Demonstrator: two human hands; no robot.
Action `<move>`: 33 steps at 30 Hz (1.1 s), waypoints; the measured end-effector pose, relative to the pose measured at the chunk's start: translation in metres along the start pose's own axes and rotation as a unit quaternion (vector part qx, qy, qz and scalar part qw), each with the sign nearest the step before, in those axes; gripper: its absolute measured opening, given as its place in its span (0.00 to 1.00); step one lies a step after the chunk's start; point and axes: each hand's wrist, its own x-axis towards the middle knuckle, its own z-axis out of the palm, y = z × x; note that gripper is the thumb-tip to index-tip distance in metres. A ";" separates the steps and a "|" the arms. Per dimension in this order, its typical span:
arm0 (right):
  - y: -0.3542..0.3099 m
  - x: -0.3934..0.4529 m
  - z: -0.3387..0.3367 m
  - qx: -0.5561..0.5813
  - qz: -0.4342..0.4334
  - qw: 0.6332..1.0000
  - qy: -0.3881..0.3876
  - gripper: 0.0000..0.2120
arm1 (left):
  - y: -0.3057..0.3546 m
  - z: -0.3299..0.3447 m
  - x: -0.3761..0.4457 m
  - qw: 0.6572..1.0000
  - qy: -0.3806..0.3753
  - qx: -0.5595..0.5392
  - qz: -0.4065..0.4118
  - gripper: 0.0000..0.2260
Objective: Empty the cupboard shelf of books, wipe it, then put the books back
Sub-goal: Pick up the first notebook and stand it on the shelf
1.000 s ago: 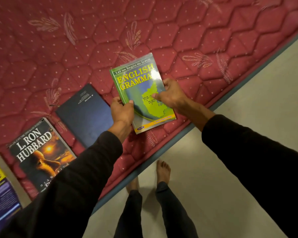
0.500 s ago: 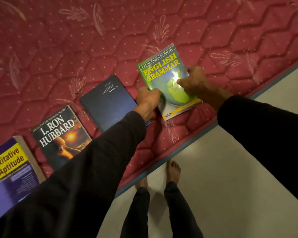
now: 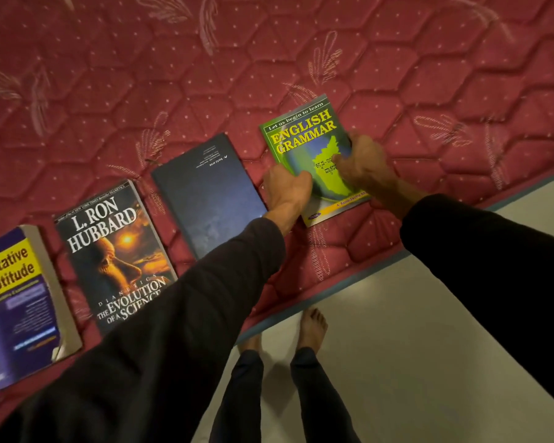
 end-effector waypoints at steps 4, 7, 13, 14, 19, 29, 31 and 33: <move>-0.009 -0.015 0.005 -0.118 -0.075 0.989 0.052 0.24 | -0.011 0.001 -0.005 0.993 0.014 0.078 0.086 0.23; -0.018 -0.027 0.012 -0.154 -0.120 0.978 0.070 0.21 | -0.014 -0.012 -0.014 0.986 0.006 0.114 0.117 0.16; -0.050 -0.046 0.027 -0.136 -0.231 0.962 0.050 0.23 | -0.037 -0.044 -0.027 0.976 0.035 0.156 0.149 0.12; -0.057 -0.048 0.030 -0.128 -0.245 0.960 0.041 0.24 | -0.043 -0.050 -0.029 0.976 0.038 0.156 0.151 0.13; -0.096 -0.065 0.051 -0.120 -0.286 0.951 -0.009 0.24 | -0.078 -0.087 -0.039 0.980 0.060 0.143 0.122 0.19; -0.175 -0.127 0.123 -0.162 -0.347 0.921 -0.065 0.20 | -0.167 -0.177 -0.069 0.977 0.160 0.108 0.093 0.15; -0.192 -0.144 0.139 -0.170 -0.365 0.912 -0.074 0.19 | -0.190 -0.196 -0.078 0.975 0.177 0.102 0.084 0.14; -0.209 -0.161 0.156 -0.173 -0.383 0.903 -0.086 0.19 | -0.212 -0.216 -0.087 0.974 0.193 0.094 0.078 0.14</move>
